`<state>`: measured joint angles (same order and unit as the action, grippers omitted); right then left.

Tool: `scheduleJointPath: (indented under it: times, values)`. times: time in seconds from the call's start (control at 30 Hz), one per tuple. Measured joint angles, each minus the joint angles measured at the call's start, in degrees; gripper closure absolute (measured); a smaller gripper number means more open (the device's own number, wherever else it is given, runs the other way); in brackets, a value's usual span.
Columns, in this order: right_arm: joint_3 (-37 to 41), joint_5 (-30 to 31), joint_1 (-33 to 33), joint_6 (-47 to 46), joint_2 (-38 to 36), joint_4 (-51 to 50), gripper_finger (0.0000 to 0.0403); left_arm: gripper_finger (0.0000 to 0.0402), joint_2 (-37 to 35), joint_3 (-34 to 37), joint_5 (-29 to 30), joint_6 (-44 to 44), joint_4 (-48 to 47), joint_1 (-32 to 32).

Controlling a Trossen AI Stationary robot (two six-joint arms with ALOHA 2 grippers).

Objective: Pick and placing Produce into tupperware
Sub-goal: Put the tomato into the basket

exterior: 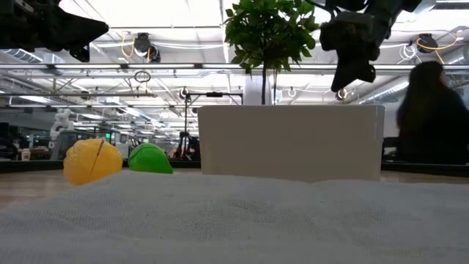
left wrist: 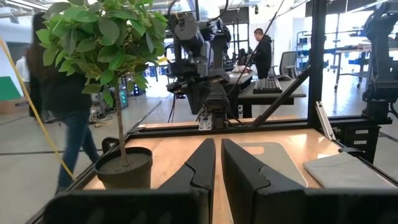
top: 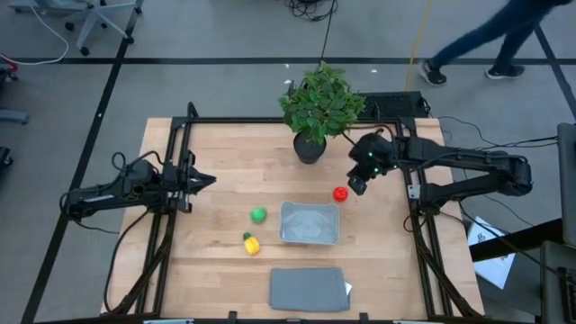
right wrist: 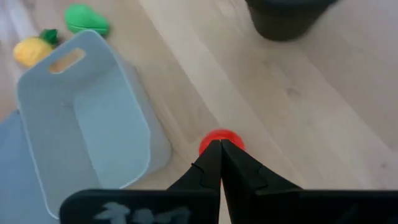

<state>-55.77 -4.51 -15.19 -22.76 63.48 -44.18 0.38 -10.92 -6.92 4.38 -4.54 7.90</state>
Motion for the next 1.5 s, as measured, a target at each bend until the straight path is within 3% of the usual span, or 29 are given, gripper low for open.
scheduleJointPath:
  times: [0.3, 0.53, 0.97, 1.27, 1.5]
  values:
    - [0.0, -0.2, -1.8, -1.0, 2.8, -3.7, 0.0403, 0.0369, 0.0, 0.0, 0.0, 0.2, 0.1, 0.0]
    - [0.0, -0.4, -1.1, 4.1, 5.3, -4.3, 0.0403, 0.0369, 0.0, 0.0, 0.0, 0.4, 0.0, 0.0]
    - [0.0, -0.1, 3.9, 31.5, 5.5, -4.4, 0.0403, 0.0369, 0.0, 0.0, 0.0, 0.7, -0.3, 0.0]
    - [0.0, 0.1, 6.8, 48.5, 5.5, 2.1, 0.0403, 0.0369, 0.0, 0.0, 0.0, 0.7, -0.4, 0.0]
    - [0.0, 2.6, 6.3, 56.3, 6.6, 4.3, 0.0403, 0.0369, 0.0, 0.0, 0.0, 0.8, -0.6, 0.0]
